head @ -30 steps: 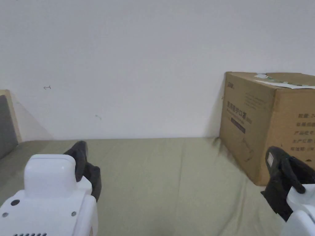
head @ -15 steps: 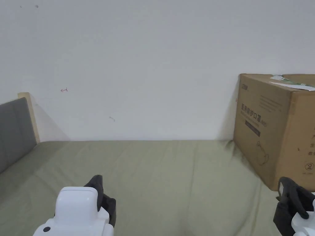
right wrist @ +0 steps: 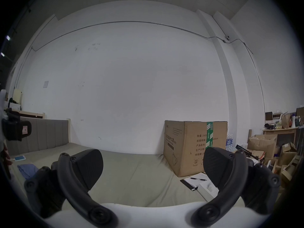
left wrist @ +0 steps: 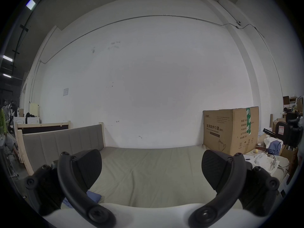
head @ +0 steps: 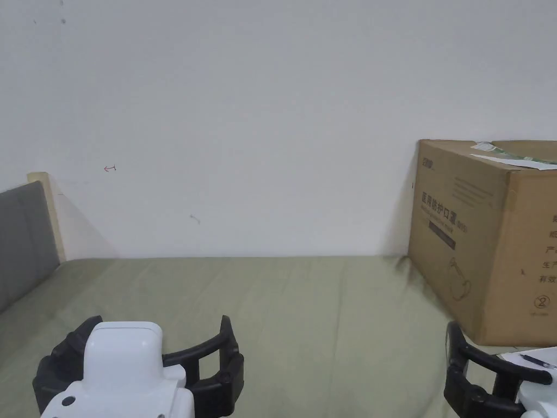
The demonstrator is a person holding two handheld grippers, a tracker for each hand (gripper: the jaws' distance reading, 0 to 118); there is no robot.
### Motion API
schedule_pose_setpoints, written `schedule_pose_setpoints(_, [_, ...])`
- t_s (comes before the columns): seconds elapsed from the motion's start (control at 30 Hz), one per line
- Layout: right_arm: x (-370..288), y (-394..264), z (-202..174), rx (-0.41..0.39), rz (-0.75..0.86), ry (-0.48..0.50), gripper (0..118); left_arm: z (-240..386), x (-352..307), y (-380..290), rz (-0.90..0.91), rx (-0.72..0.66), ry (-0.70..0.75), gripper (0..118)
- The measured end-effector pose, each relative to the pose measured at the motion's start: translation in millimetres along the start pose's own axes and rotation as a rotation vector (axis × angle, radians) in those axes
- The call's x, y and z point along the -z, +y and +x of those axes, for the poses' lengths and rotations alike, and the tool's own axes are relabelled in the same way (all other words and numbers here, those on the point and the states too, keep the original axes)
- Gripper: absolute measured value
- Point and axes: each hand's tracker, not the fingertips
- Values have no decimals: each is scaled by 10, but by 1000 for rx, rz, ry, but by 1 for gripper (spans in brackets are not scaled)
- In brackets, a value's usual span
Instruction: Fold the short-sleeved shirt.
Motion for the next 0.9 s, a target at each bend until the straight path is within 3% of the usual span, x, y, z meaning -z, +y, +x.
schedule_pose_setpoints(0.43, [22,-34,-35,23,-63,26,118,-11,42,3,-36,29,-75,118])
schedule_pose_setpoints(0.9, [-28,-108,-72,13,-124,47,118,-7,55,-47,-98,-61,-47,118])
